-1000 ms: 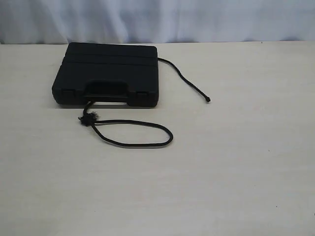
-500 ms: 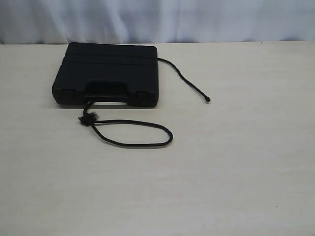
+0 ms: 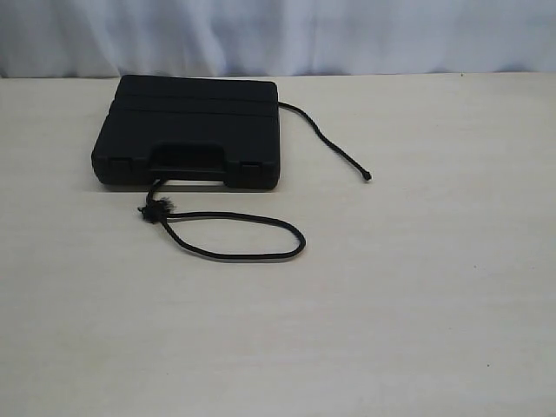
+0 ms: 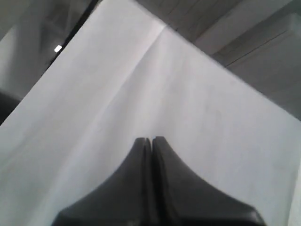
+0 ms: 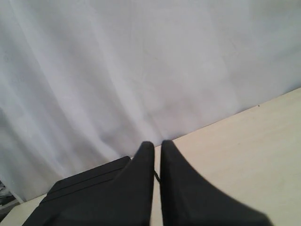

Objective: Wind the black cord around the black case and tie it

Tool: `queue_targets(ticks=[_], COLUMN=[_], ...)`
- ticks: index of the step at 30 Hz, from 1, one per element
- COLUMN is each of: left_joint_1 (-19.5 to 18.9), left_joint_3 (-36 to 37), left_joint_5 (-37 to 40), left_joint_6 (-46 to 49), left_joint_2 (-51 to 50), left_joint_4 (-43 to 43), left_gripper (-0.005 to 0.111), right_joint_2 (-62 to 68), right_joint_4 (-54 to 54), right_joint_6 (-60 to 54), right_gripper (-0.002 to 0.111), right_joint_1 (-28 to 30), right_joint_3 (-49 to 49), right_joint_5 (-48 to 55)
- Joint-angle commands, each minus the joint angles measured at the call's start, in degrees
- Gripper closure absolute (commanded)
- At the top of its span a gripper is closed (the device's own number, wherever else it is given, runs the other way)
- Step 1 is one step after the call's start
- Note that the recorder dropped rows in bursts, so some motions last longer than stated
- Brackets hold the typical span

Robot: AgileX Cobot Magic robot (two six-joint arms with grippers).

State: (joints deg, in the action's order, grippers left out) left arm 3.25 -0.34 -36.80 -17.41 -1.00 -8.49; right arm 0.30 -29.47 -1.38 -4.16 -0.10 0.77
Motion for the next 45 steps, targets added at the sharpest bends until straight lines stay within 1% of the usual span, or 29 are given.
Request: queue_targets(ticks=[1, 4, 6, 7, 8, 9, 10, 11, 12, 13, 14, 15, 17, 18, 20, 22, 24, 25, 26, 29, 30, 31, 34, 39, 41, 43, 45], left_joint_1=[-0.1, -0.1, -0.1, -0.1, -0.1, 0.2, 1.0, 2.1, 3.5, 5.2, 6.6, 8.1, 10.5, 11.5, 12.1, 12.1, 12.0, 12.0, 12.0, 12.1, 12.1, 12.1, 12.1, 12.1, 12.1, 12.1, 12.1], left_joint_3=[-6.7, -15.7, -22.9, -26.4, -31.4, -36.5, -41.5, -45.1, -49.0, -51.8, -54.0, -55.7, -58.7, -61.0, -66.3, -72.8, -77.9, -79.3, -79.7, -79.6, -79.6, -79.6, -79.6, -79.6, -79.6, -79.6, -79.6], left_joint_5=[-9.3, -8.9, -7.2, -3.1, 3.8, 12.1, 20.6, 27.9, 37.2, 45.7, 51.0, 55.4, 60.2, 63.1, 71.1, 82.5, 93.0, 95.2, 95.7, 95.7, 95.6, 95.0, 91.4, 81.8, 79.3, 77.3, 75.9], left_joint_6=[-5.3, -5.3, -5.2, -5.1, -6.3, -10.8, -18.6, -25.9, -34.1, -38.3, -36.7, -31.0, -15.0, -5.4, 12.1, 31.6, 47.4, 51.6, 55.6, 65.1, 68.1, 69.1, 70.4, 70.4, 70.4, 70.6, 70.7], left_joint_2=[-9.2, -21.6, -30.8, -34.3, -38.6, -42.8, -47.3, -50.8, -55.1, -59.1, -62.9, -66.4, -72.6, -76.0, -82.3, -88.8, -94.2, -96.4, -97.8, -102.3, -103.9, -104.8, -107.1, -109.8, -111.2, -112.7, -113.9], left_joint_4=[11.2, 13.6, 21.6, 28.3, 36.2, 44.7, 53.8, 60.9, 69.0, 74.1, 75.1, 74.1, 66.4, 59.5, 44.0, 28.0, 15.7, 12.0, 8.8, 0.7, -0.2, -0.3, 1.0, 1.6, 1.6, 2.7, 4.3], left_gripper=[0.107, 0.107, 0.107, 0.107, 0.107, 0.107, 0.107, 0.107, 0.107, 0.107, 0.107, 0.107, 0.107, 0.107, 0.107, 0.107, 0.107, 0.107, 0.107, 0.107, 0.107, 0.106, 0.099, 0.074, 0.067, 0.065, 0.065], right_joint_2=[-0.3, -0.3, -0.3, -0.3, -0.3, -0.3, -0.3, -0.3, -0.3, -0.3, -0.3, -0.3, -0.3, -0.3, -0.3, -0.3, -0.3, -0.3, -0.3, -0.3, -0.3, -0.3, -0.3, -0.3, -0.3, -0.3, -0.3], right_joint_4=[0.0, 0.0, 0.0, -0.3, -1.3, -2.1, -3.1, -3.4, -3.4, -3.4, -3.4, -3.4, -3.4, -3.4, -3.4, -3.4, -3.4, -3.2, -3.2, -3.2, -3.2, -3.2, -3.2, -3.2, -3.2, -3.1, -3.1], right_joint_6=[4.0, 5.3, 5.3, 5.3, 5.3, 5.3, 5.3, 5.3, 5.3, 5.3, 5.3, 5.3, 5.3, 5.3, 5.3, 5.3, 4.9, 4.8, 4.6, 4.6, 4.6, 4.6, 4.6, 4.6, 4.6, 4.6, 3.8], right_gripper=[0.104, 0.104, 0.104, 0.104, 0.104, 0.104, 0.104, 0.104, 0.104, 0.104, 0.104, 0.104, 0.104, 0.104, 0.104, 0.104, 0.104, 0.104, 0.104, 0.104, 0.104, 0.104, 0.104, 0.104, 0.104, 0.104, 0.104], right_joint_1=[0.0, 0.0, 0.0, 0.0, 0.0, 0.0, 0.0, 0.0, 0.0, 0.0, 0.0, 0.0, 0.0, 0.0, 0.0, 0.0, 0.0, 0.0, 0.0, 0.0, 0.0, 0.0, 0.0, 0.0, 0.0, 0.0, 0.0], right_joint_3=[0.1, 0.1, 0.1, 0.1, 0.1, 0.1, 0.1, 0.1, 0.1, 0.1, 0.1, 0.1, 0.1, 0.1, 0.1, 0.1, 0.1, 0.1, 0.1, 0.1, 0.1, 0.1, 0.1, 0.1, 0.1, 0.1, 0.1], right_joint_5=[-1.4, -3.8, -3.9, -3.4, -2.7, -2.1, -1.8, -1.7, -1.7, -1.7, -1.7, -1.7, -1.7, -1.7, -2.0, -2.2, -2.2, -2.0, -2.0, -1.6, -1.3, -1.2, 0.3, 1.0, 1.0, 1.0, 1.0])
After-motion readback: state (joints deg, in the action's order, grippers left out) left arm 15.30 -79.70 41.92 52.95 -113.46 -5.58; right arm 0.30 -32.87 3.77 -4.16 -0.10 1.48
